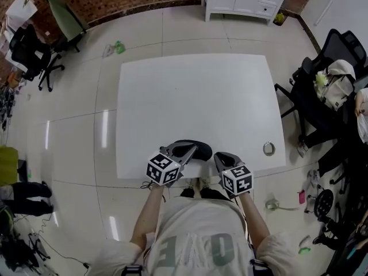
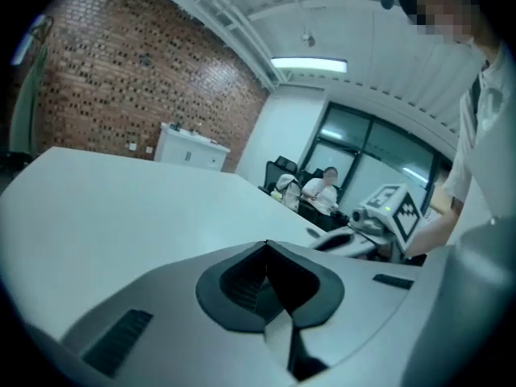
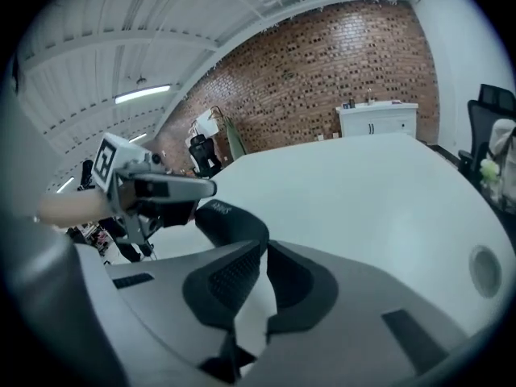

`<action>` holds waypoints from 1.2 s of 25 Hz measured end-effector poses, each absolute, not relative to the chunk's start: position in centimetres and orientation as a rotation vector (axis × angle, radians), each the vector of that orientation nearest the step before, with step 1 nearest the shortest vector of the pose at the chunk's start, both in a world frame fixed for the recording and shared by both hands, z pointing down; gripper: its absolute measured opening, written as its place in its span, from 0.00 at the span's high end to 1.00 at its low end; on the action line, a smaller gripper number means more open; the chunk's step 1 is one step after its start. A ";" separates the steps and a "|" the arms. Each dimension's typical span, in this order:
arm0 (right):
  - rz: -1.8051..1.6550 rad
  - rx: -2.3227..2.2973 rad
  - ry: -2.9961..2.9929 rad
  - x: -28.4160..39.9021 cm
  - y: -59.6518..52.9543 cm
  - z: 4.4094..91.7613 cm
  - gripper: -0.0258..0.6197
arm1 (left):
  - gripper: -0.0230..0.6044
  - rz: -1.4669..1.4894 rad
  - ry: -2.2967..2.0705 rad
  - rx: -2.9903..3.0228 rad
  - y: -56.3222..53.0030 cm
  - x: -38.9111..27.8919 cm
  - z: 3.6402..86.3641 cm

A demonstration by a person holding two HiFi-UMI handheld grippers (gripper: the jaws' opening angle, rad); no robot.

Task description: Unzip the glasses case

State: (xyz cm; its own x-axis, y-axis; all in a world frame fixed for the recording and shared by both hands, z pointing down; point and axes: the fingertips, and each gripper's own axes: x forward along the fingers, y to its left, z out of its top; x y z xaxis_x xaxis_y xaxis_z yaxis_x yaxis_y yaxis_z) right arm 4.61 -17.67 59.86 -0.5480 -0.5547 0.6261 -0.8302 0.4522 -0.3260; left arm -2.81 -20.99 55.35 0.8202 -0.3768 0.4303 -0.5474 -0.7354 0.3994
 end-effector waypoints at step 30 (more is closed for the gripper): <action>0.606 1.085 -2.011 1.5 -15.1 63.1 0.96 | 0.96 0.751 -0.810 2.272 -21.9 -1.9 58.2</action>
State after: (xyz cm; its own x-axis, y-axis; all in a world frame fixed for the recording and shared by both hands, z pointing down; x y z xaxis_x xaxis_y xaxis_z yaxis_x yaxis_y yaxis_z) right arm 1.53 -15.11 63.10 -0.3517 -0.4888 0.7983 -0.8486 0.5266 -0.0514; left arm -1.86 -21.87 58.19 0.6528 -0.3520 0.6708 -0.6953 -0.6298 0.3462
